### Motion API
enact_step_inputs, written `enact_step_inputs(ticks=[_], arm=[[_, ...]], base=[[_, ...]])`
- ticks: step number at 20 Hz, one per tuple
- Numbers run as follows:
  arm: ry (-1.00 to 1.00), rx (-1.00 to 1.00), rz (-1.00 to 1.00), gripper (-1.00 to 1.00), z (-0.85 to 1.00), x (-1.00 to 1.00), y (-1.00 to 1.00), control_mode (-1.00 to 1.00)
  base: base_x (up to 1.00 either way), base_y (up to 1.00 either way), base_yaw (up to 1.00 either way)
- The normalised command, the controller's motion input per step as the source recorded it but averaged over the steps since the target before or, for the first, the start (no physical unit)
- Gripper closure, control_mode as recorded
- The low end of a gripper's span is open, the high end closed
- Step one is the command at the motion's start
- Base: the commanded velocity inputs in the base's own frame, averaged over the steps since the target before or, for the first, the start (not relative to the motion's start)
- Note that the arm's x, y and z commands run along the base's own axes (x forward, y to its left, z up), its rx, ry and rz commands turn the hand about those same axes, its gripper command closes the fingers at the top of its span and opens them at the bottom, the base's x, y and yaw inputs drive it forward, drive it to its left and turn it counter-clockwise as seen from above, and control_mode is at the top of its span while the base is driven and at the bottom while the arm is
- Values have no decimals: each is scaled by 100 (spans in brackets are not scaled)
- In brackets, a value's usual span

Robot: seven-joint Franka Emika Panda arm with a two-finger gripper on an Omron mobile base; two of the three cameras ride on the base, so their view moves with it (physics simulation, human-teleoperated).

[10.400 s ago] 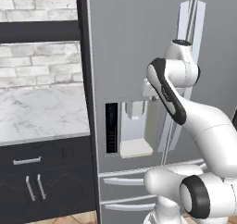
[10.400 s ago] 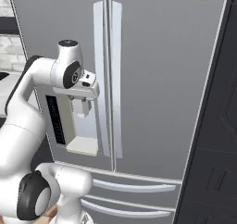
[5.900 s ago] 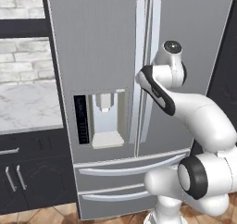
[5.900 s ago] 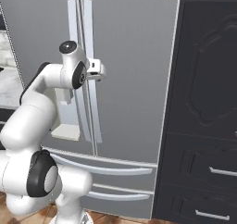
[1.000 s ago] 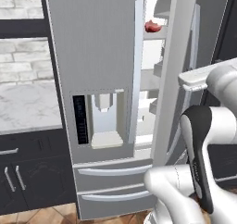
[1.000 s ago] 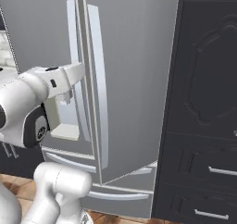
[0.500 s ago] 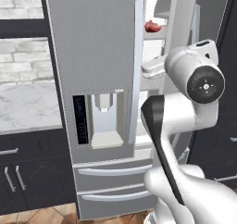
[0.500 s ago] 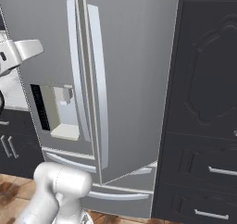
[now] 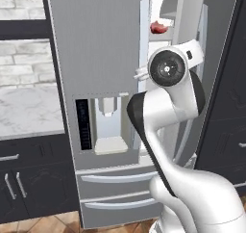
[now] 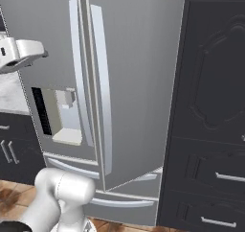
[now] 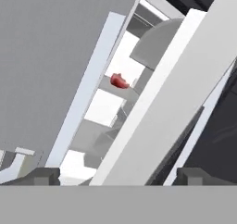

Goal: Gather the squash and lime from the fridge and place them on a tray on the dining counter. Then gather the fish and steak from the fridge and place them on the other tray.

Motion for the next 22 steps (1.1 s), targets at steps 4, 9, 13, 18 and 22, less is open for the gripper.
enact_step_inputs(ticks=[4,9,13,18,22], arm=[[3,-1,2,-100,-31,44,-4,-100],[5,-2,7,-100,-37,26,-2,-100],[8,-4,6,-100,-24,31,0,-100],[11,-2,7,-100,-15,46,-4,-100],[7,-10,3,-100,-6,39,0,-100]], base=[[0,0,0],[0,0,0],[0,0,0],[0,0,0],[0,0,0]])
